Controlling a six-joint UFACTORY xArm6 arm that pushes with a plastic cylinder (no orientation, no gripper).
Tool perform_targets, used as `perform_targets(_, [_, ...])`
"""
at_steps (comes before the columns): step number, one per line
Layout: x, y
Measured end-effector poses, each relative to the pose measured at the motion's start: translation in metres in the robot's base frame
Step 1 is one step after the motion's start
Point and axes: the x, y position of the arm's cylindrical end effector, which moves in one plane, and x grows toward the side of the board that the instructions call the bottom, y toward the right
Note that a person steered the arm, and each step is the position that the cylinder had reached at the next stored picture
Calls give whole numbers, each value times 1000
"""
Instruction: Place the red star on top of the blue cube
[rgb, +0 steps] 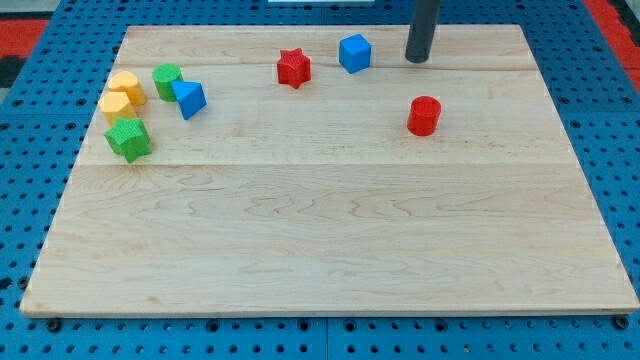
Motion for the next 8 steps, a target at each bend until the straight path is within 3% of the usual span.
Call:
perform_targets(1, [-27, -31])
perform_targets(2, [2, -139])
perform_targets(4, [72, -80])
perform_targets(5, [153, -107])
perform_targets(6, [130, -62])
perform_targets(8, [129, -60])
